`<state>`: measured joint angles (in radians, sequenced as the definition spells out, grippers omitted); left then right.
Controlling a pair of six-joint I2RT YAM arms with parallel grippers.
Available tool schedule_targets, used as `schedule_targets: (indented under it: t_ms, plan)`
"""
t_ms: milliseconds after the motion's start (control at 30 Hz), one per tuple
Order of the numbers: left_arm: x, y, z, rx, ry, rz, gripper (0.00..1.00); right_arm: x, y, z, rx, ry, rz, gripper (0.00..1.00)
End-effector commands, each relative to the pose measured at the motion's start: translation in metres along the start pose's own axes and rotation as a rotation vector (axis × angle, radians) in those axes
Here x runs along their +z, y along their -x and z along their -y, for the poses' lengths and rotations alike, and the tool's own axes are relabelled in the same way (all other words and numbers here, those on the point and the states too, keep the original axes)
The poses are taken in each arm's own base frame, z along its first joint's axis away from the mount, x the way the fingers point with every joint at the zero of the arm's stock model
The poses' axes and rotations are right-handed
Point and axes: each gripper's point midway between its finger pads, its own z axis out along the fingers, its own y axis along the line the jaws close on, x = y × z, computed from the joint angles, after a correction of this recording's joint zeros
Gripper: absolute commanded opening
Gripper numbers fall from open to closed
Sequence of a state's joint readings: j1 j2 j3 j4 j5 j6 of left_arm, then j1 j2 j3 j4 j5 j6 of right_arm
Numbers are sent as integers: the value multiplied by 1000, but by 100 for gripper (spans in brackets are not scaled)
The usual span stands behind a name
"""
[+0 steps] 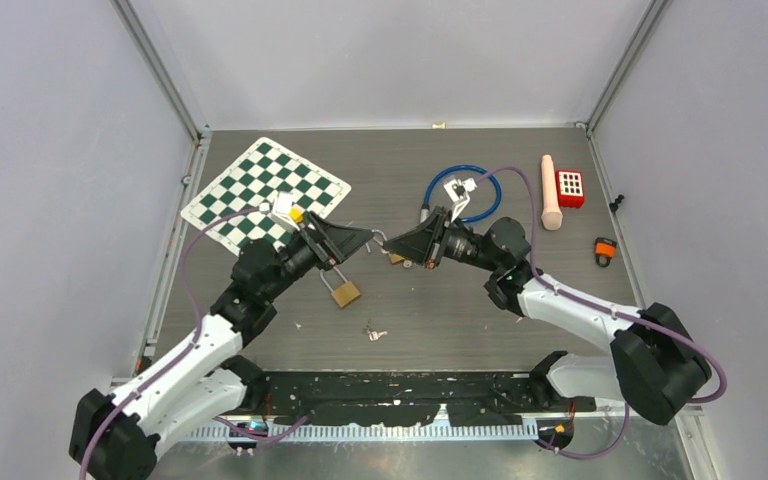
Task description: Unlock with the key
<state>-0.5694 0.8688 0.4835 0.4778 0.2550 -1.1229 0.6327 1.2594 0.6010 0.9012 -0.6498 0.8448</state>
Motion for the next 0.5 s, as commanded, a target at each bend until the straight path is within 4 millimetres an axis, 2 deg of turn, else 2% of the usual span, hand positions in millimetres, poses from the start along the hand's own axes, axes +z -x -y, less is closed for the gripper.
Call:
schedule_targets:
  t_ms: [0,133,233,333,467]
  plan:
    - [-23,12,-40,78,327,14,85,-12,5,6,-94,-71,40,5]
    - [-53,7,-79,83,632,-44,90,-25,-4,24,-134,-179,33,5]
    - [-72,-5,-103,64,844,-157,95,-38,-9,37,-166,-263,24,5]
    - [-80,-19,-120,31,1001,-275,99,-47,-13,45,-195,-317,16,5]
    - [-80,-37,-141,-18,1146,-394,100,-60,-20,52,-228,-365,9,5]
